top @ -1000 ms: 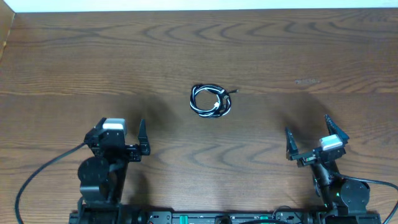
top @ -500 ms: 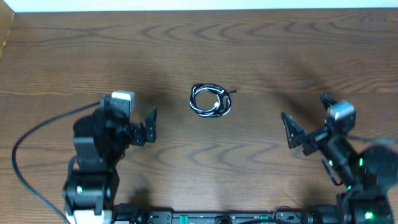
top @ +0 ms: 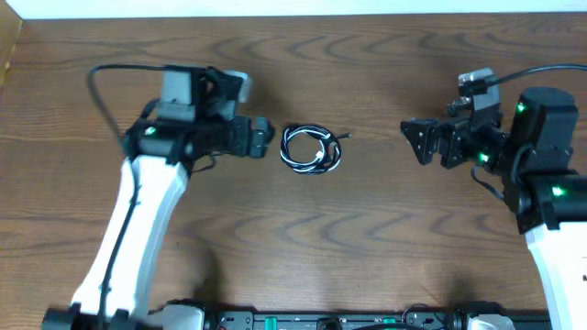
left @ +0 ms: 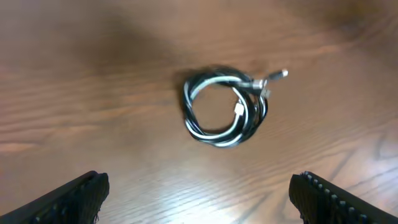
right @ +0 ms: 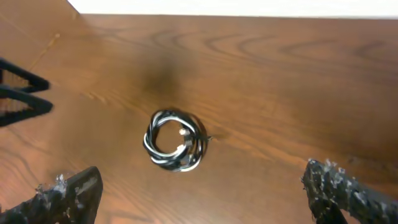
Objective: Untangle cables
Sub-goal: 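Reach both grippers toward the black-and-white cable bundle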
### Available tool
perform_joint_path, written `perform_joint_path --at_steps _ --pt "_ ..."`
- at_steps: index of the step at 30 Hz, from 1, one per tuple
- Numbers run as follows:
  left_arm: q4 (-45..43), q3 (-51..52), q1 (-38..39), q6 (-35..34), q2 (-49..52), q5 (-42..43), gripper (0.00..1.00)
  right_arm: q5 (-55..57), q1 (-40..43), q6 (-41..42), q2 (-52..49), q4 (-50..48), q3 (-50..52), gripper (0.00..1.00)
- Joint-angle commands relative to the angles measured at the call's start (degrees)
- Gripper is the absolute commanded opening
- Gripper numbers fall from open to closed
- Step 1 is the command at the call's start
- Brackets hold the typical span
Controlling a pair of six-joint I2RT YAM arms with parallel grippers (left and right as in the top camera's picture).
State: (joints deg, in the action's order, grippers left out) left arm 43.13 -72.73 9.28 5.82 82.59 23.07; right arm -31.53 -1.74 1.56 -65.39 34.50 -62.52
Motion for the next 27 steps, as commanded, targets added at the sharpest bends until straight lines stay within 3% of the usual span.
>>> perform_joint_path --at_steps 1,7,14,16,20,27 --pt "-3.26 -0.96 0.96 -1.38 6.40 4.90 0.98 -7.10 -0.42 0.94 -2.25 -0.17 -1.22 0.99" --pt "-11.23 -0.96 1.95 -1.40 17.22 5.57 1.00 -4.37 -0.50 0.94 -5.88 2.36 -1.16 0.99" --pt "-16.96 -0.96 5.16 -3.58 23.61 -6.86 0.94 -3.19 -0.50 0.96 -9.27 3.45 -1.11 0.93" --pt "-18.69 -0.96 6.10 -3.58 24.98 -9.42 0.91 -3.10 -0.50 0.96 -10.05 3.72 -1.11 0.92" --pt "-23.37 -0.96 7.61 -4.42 28.28 -12.61 0.75 -3.10 -0.52 0.96 -11.15 4.13 -1.11 0.90" --pt "-25.05 -0.94 8.17 -4.46 33.33 -13.68 0.67 -2.69 -0.59 0.98 -11.52 4.17 -1.11 0.92"
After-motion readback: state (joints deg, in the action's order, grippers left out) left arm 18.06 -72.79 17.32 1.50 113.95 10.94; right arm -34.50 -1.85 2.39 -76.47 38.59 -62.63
